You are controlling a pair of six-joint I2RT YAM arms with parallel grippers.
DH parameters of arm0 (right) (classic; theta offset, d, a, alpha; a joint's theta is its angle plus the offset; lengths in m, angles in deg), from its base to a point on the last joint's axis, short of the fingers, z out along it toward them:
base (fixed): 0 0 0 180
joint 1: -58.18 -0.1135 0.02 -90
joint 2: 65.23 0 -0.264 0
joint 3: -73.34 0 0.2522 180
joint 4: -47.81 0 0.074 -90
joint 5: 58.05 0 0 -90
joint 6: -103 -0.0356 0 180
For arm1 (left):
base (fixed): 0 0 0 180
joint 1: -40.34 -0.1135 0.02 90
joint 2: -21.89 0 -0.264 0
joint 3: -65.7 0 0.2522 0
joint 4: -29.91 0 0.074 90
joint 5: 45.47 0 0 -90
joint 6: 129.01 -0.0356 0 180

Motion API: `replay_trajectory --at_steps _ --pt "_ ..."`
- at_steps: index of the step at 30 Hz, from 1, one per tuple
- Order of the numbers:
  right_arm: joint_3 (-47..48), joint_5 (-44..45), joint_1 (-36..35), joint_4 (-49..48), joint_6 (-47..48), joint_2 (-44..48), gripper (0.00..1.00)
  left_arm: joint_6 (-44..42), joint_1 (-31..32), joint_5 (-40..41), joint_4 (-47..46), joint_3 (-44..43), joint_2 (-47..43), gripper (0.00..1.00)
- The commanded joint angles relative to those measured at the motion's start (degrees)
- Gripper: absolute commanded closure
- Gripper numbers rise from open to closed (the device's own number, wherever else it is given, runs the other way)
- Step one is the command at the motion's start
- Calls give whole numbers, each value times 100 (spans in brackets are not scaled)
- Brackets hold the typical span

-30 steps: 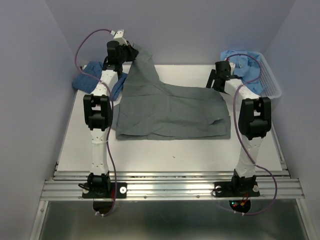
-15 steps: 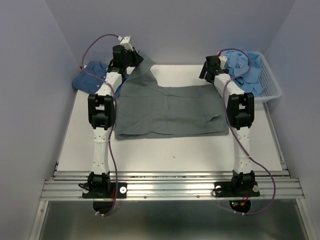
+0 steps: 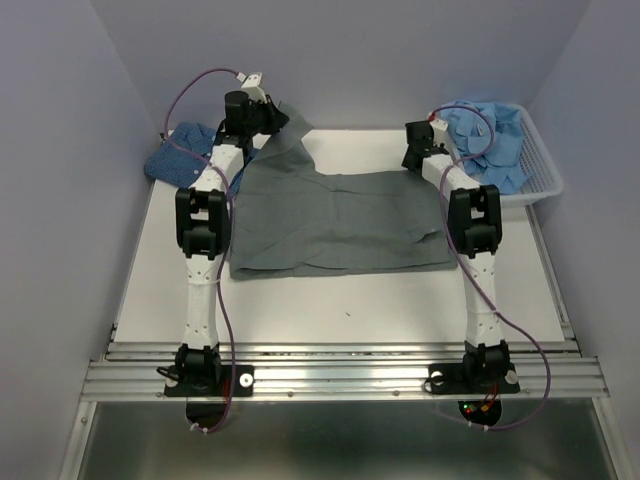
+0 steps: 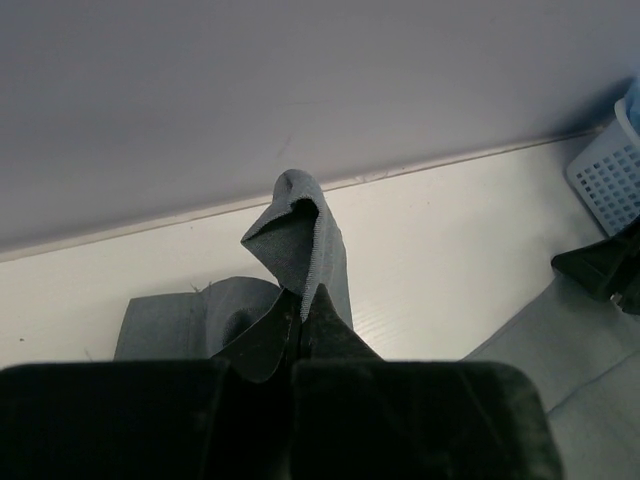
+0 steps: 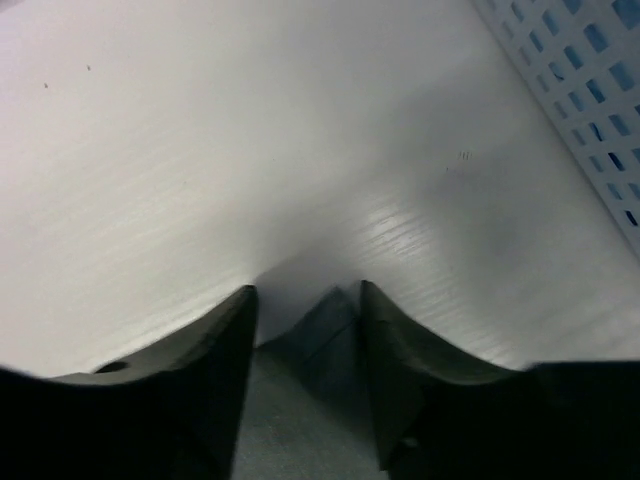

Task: Fold and stack the long sleeve shirts
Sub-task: Fold the shirt

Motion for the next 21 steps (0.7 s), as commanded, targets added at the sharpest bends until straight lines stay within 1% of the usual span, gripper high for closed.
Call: replay_trajectory --at_steps 1,2,3,5,6,7,9,12,14,15,16,17,18,19,20,21 --pt "-380 45 -15 -36 -31 107 60 -50 -61 -391 -365 142 -327 100" --pt "-407 62 -15 -37 -49 124 64 -41 -70 -443 -374 177 -336 100" --pt "-442 62 -15 -71 -40 194 71 -15 -79 -496 -400 212 -389 100" --pt "-530 45 -15 -133 3 256 78 38 -105 -681 -453 335 -459 100" --pt "-548 36 -15 -238 91 343 86 64 -114 -725 -505 362 -538 100" --pt "-565 27 -15 -282 135 388 92 64 -114 -743 -514 397 -573 100" --pt "-600 -17 -15 -449 319 476 99 56 -114 -760 -523 432 -740 100" --pt "-697 -8 -15 -572 513 660 99 47 -123 -909 -541 625 -1055 100" --pt "-863 -25 -15 -704 601 897 99 82 -123 -1006 -646 1064 -1302 100" --pt "-1099 -43 -15 -852 636 1002 99 108 -123 -1033 -811 1283 -1434 100" --pt "-1241 -69 -15 -932 654 1212 99 135 -123 -1076 -909 1764 -1731 100" --pt "-1399 -122 -15 -1029 672 1310 99 161 -114 -1077 -1014 2003 -1882 100" --pt "-1548 -288 -15 -1221 759 1407 99 179 -114 -1077 -1172 2267 -2031 100" --pt "-1837 -472 -15 -1397 820 1608 99 179 -114 -1059 -1234 2748 -2320 100" --pt "-1979 -474 -15 -1399 821 1610 99 179 -123 -1024 -1235 2953 -2471 100" --pt "-2120 -657 -15 -1582 891 1784 99 170 -123 -972 -1313 3199 -2603 100"
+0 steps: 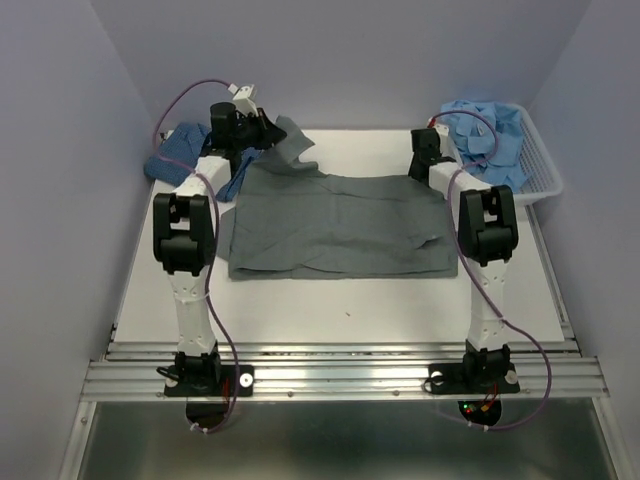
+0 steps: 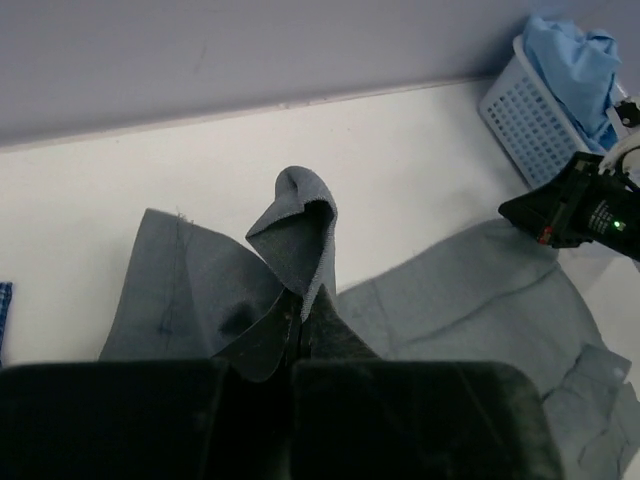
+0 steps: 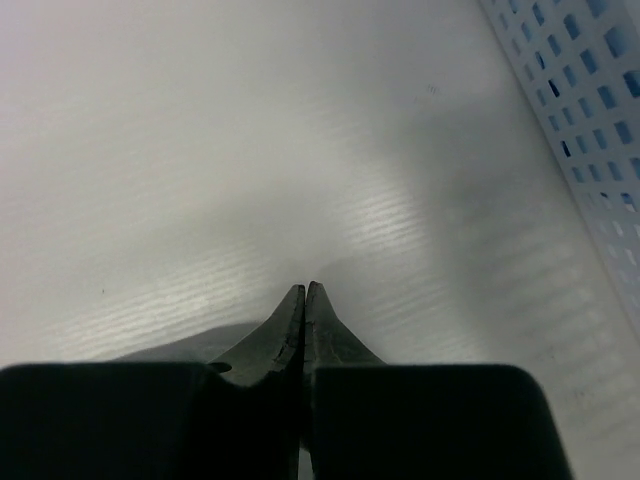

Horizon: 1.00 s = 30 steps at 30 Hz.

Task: Fold and stack the long sleeve shirts
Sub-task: Fold the shirt

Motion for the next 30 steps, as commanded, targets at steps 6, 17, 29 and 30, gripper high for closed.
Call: replay_trajectory --at_steps 6,17,29,30 --pt "-1558 -886 7 -1546 534 1259 99 127 -18 105 -935 2301 -1996 100" --pt "-2911 -1062 7 -1801 376 2453 99 338 -26 895 -918 4410 -3675 100" --pt "-4045 -956 7 -1572 122 3088 98 390 -18 861 -733 5334 -4528 100" --pt "-4150 -956 7 -1572 86 3079 98 399 -18 852 -724 5387 -4546 100"
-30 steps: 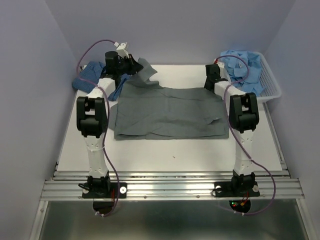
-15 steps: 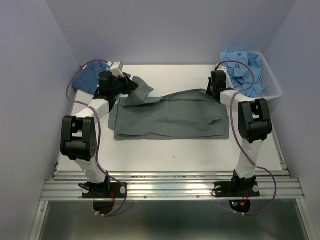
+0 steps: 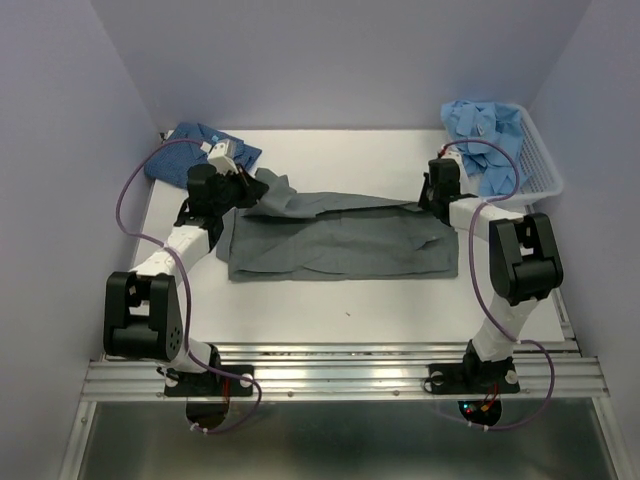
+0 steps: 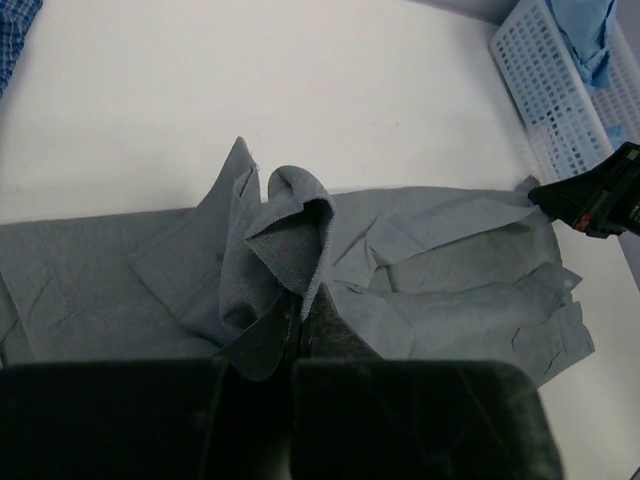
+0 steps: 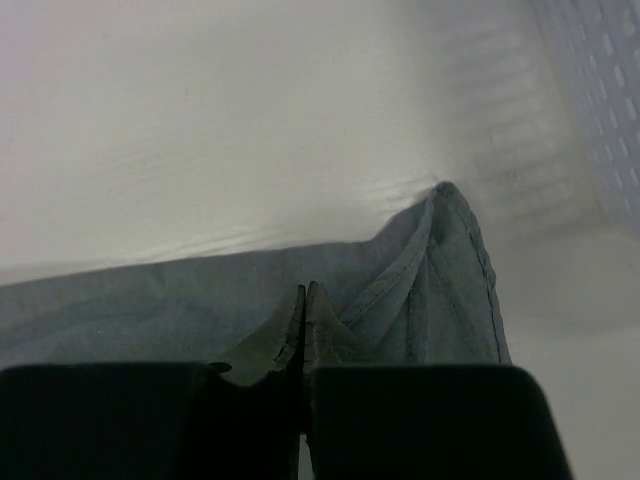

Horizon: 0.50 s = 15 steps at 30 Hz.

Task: Fold and stack the long sleeve shirts
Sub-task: Fold the shirt

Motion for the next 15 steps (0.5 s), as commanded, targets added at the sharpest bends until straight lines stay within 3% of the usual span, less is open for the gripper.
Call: replay_trajectory --at_steps 1,8,15 --pt "-250 18 7 -119 -172 227 97 45 -11 -57 -138 253 -264 100" --pt "-233 159 7 -119 -260 51 94 45 -20 -83 -165 455 -151 100" --pt "-153 1055 7 -119 -207 41 92 256 -11 -276 -332 298 350 100"
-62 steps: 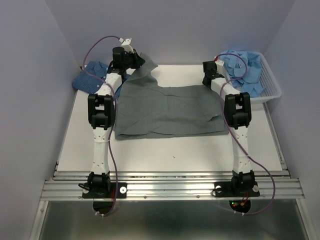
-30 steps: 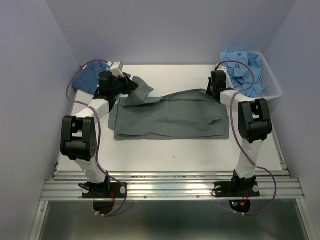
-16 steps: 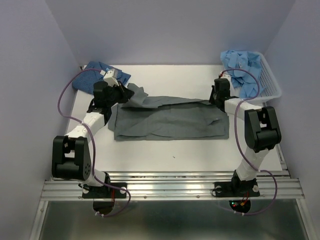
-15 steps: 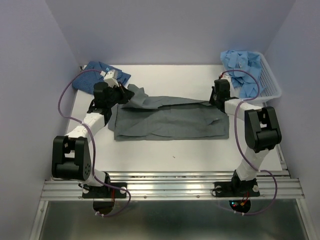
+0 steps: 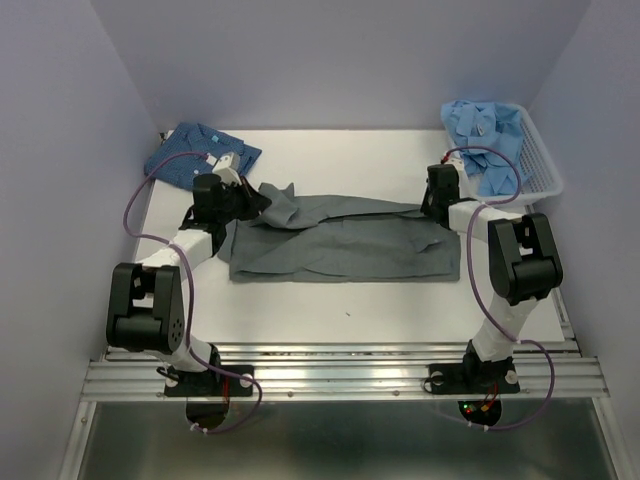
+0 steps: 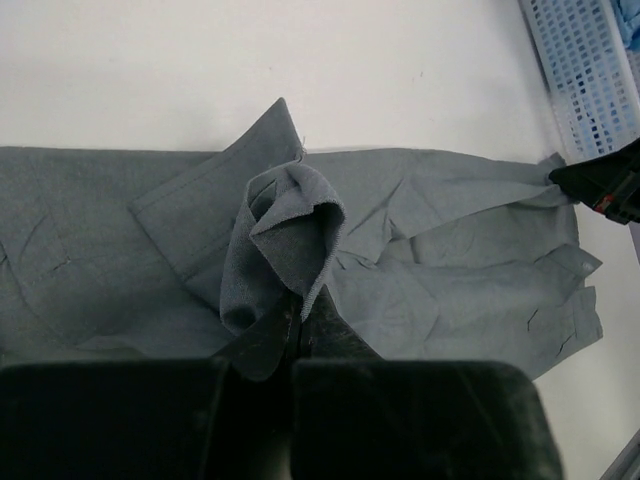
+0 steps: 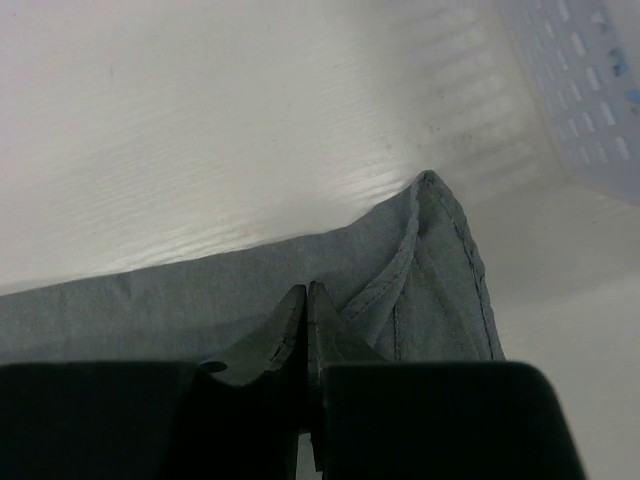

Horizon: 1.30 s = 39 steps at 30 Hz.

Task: Fold and stack the long sleeve shirts
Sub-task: Fold the shirt

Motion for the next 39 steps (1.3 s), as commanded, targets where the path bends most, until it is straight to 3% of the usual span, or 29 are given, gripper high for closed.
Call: replay_trajectory --at_steps 1,8,14,22,25,26,29,31,33,34,39 --pt "146 704 7 -211 48 72 93 166 -11 -243 -273 -157 237 100" --pt "769 89 7 -596 952 371 92 219 -2 -314 -361 -289 360 100" --pt "735 79 7 -923 1586 407 92 193 -2 -288 -370 -263 360 100" --pt "-160 97 7 -1037 1613 600 88 167 -2 -323 -361 -210 396 100" --pt "-512 473 7 -1011 1421 679 85 140 -2 -332 -361 -210 396 100" --pt "-591 579 7 -984 1359 705 82 149 -2 -349 -361 -210 396 100" --pt "-741 1203 7 -573 789 836 59 131 -2 -393 -352 -228 404 100" --pt "-846 1397 7 -273 351 986 30 114 -2 -454 -326 -263 422 100" --pt "-952 1284 7 -159 243 1293 16 70 -2 -542 -317 -315 448 100" --pt "-1031 1118 7 -149 147 1390 0 35 -2 -638 -326 -333 492 100" --pt "-1067 959 7 87 -48 1742 0 -674 137 -1437 -99 -718 615 100"
